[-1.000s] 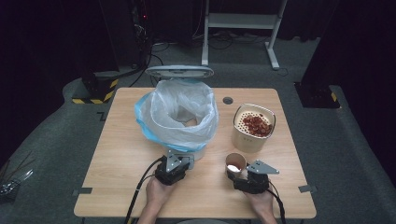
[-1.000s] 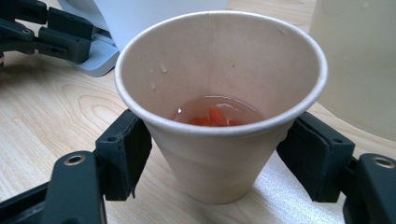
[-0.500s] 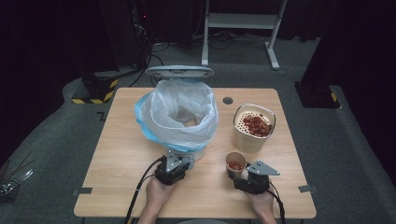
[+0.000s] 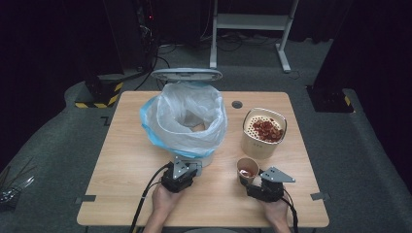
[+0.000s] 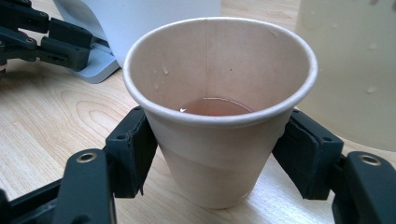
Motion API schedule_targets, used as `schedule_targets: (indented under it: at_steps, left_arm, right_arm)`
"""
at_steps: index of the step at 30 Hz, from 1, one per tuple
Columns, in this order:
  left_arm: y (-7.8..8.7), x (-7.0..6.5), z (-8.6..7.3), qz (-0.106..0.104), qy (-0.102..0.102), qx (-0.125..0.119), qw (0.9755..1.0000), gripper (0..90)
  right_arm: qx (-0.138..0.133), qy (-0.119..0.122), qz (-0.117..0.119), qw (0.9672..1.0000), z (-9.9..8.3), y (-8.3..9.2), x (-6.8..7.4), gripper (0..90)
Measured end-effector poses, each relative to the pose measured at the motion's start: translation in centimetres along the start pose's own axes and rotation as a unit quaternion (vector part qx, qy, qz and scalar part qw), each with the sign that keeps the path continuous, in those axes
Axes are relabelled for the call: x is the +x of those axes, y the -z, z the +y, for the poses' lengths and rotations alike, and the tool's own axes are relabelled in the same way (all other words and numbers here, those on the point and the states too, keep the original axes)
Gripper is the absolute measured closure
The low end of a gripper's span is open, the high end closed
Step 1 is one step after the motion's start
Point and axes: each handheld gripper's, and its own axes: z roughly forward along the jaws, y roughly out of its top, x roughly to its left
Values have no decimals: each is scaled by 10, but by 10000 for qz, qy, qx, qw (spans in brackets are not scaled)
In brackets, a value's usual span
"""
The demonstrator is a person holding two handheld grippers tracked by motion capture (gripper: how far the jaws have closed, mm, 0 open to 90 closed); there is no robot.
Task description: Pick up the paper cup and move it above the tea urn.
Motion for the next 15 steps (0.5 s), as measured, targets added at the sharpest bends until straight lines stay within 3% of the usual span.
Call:
schedule_targets:
  at_steps: [15]
  left_arm:
    - [0, 0, 0, 1, 4, -2, 10000, 591]
  right_arm:
    - [63, -58, -168, 9998, 5, 20, -18, 364]
